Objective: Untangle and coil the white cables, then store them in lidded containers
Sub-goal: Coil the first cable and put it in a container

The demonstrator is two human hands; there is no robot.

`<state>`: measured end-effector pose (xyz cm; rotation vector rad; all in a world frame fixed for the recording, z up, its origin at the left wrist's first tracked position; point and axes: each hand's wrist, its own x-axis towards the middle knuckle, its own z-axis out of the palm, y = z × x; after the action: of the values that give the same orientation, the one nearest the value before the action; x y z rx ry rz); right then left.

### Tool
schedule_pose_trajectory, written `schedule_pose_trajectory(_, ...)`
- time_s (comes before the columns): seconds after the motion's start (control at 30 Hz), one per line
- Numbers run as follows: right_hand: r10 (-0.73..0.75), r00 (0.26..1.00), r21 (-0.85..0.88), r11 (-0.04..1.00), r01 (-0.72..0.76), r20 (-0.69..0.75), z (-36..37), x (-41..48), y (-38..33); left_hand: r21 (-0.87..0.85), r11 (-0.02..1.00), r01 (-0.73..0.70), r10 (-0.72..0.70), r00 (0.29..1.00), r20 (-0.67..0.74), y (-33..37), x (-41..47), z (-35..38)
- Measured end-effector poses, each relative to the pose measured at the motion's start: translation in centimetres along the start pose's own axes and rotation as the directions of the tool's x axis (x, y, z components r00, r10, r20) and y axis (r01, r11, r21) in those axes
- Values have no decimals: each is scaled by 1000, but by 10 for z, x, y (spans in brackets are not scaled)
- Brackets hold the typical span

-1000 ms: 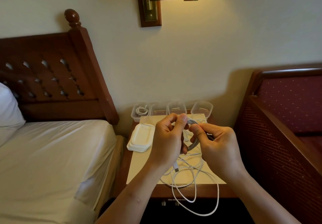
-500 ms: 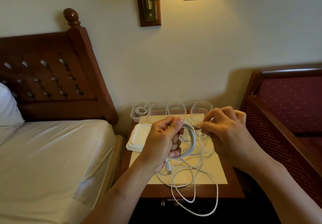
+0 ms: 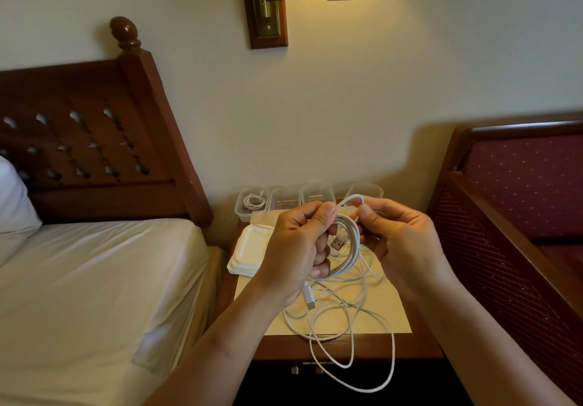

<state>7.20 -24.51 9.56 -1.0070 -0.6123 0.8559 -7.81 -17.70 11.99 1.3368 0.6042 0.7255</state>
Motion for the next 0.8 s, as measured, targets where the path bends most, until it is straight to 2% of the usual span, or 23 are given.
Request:
schedule_pose_trajectory(0.2, 87, 994, -25, 996, -86, 60, 2, -10, 7, -48, 999, -13, 10, 998, -61, -6, 5, -2)
schedule_pose_trajectory(0.33, 91, 988, -62, 995, -84, 122, 1, -15, 4, -92, 996, -19, 9, 995, -102, -11, 2, 1)
schedule_pose_trajectory(0.43, 23, 980, -134, 991, 3, 196, 3, -22, 1, -107, 994, -18, 5, 992, -123, -12, 1, 3)
schedule_pose_trajectory(0.53, -35, 964, -302, 946, 117, 262, 7, -31, -4, -127, 991, -27, 6, 987, -161, -14, 2, 2)
schedule_pose_trajectory(0.63, -117, 965, -427, 880, 210, 233, 13, -36, -2, -116, 992, -52, 27, 978, -208, -18, 4, 3)
schedule_pose_trajectory(0.7, -187, 961, -440, 859, 260, 201, 15, -37, 4, -97, 992, -85, 61, 973, -224, -22, 6, 3)
schedule_pose_trajectory(0.8, -311, 925, -512, 771, 379, 217, 14, -37, 11, -26, 992, -121, 111, 963, -248, -26, 9, 5)
